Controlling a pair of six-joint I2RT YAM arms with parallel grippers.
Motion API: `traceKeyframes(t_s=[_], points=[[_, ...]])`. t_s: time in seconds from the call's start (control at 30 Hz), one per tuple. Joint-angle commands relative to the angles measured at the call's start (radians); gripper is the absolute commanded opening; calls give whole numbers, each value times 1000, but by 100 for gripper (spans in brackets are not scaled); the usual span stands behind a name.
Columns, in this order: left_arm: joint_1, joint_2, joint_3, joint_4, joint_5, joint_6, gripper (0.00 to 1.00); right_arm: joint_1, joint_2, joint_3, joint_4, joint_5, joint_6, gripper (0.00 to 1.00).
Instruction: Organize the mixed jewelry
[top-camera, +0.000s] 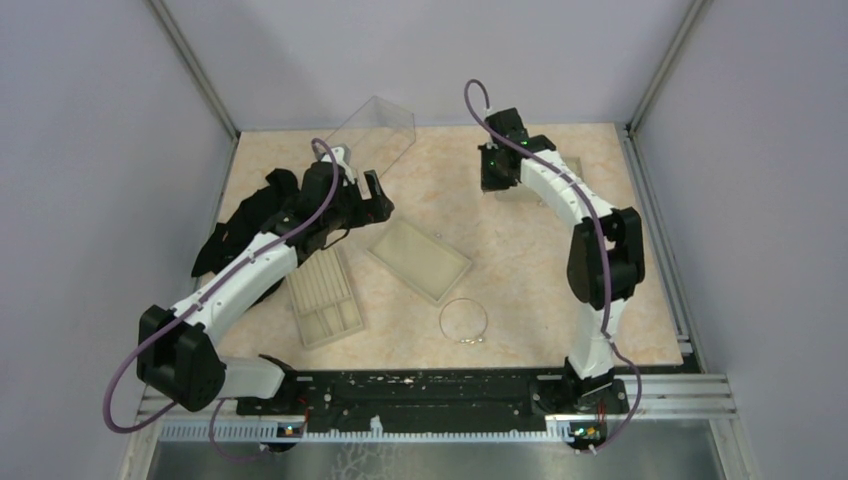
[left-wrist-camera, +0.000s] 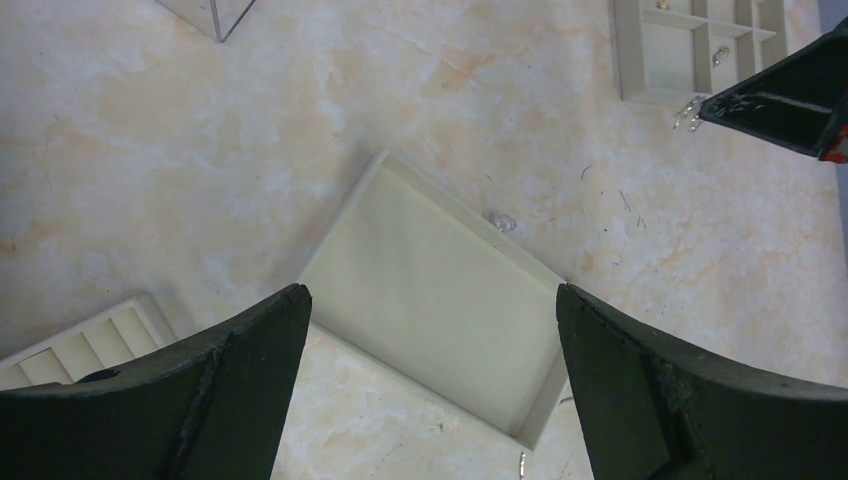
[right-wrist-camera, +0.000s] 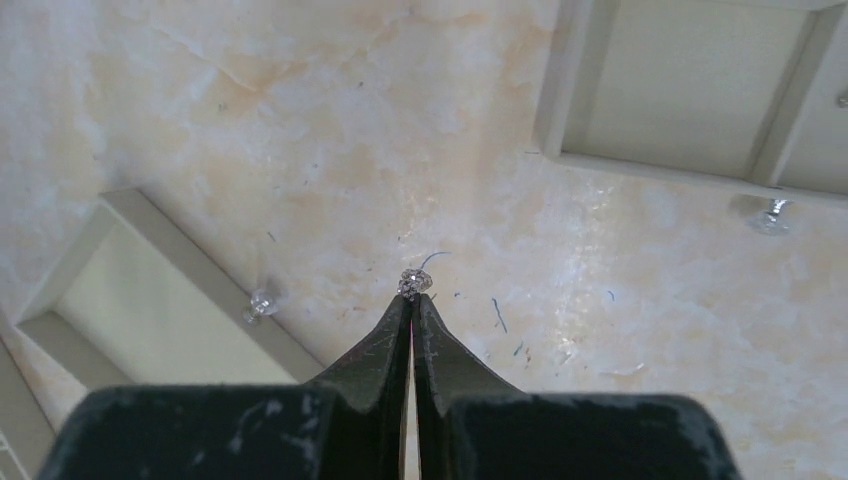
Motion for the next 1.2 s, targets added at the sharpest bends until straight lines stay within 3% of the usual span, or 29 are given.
traceKeyframes(t_s=[0.0, 0.4, 0.87, 0.93, 1.03, 1.17], points=[[-2, -22, -5, 16, 6, 11, 99, -69, -92, -3, 25, 5, 61, 0], [-1, -10, 3, 13, -3, 25, 99, -285, 11, 47, 47, 69, 99, 0], [-3, 34, 31, -3, -18, -11, 99, -357, 206, 208, 48, 135, 113, 0], [-3, 32, 30, -7, -23, -7, 99, -358, 235, 242, 26, 147, 121, 14], [-3, 32, 33, -9, -29, -6, 99, -359, 247, 265, 21, 159, 125, 43], [-2, 39, 44, -10, -22, -2, 99, -360, 226, 300, 7, 139, 125, 44]])
